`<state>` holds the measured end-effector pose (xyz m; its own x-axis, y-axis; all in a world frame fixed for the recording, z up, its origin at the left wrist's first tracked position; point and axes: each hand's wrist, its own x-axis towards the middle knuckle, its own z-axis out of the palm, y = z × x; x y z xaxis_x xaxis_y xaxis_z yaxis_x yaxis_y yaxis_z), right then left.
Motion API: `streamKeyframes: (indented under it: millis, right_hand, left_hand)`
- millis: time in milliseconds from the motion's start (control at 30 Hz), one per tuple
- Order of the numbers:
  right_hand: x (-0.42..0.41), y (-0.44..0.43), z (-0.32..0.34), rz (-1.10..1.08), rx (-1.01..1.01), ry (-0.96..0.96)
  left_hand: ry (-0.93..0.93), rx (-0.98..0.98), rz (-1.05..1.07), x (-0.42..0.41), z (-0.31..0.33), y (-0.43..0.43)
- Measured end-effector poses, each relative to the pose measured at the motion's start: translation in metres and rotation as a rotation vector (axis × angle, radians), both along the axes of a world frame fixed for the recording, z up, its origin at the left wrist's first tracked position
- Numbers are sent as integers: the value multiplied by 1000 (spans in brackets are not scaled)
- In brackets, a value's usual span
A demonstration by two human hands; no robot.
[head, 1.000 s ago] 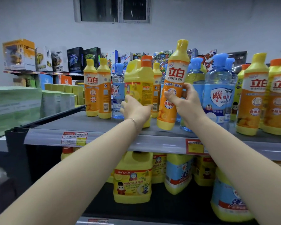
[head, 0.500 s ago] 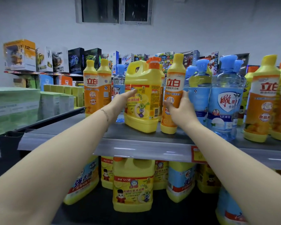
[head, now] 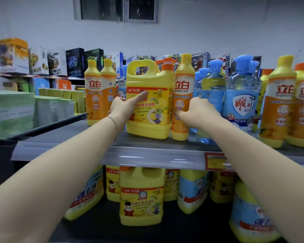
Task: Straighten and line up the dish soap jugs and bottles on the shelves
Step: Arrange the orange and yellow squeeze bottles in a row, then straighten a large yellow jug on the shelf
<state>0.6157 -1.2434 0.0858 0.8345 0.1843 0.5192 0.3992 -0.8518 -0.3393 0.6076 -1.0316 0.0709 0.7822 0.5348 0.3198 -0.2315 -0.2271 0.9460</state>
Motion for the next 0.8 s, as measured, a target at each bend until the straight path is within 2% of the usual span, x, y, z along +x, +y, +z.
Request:
streamKeyframes:
  millis: [67,133,267,400,633,800]
  right_hand:
    - [-6,-4,4,-89,-128,-49]
    - [-13,-4,5,-76,-149,-117]
    - [-24,11,-1,206,-25,-160]
    - [-24,26,-14,285,11,-121]
    - [-13,36,-28,318,186,-101]
    - [-14,50,-24,506,426,105]
  left_hand:
    - [-27,35,89,-2,-3,-2]
    - [-54,67,110,-7,-3,0]
    - [61,115,-73,-12,-1,18]
    - [177,131,-429,-9,-4,22]
    - [125,240,-400,-14,-4,30]
    - [121,262,-441,-33,-4,48]
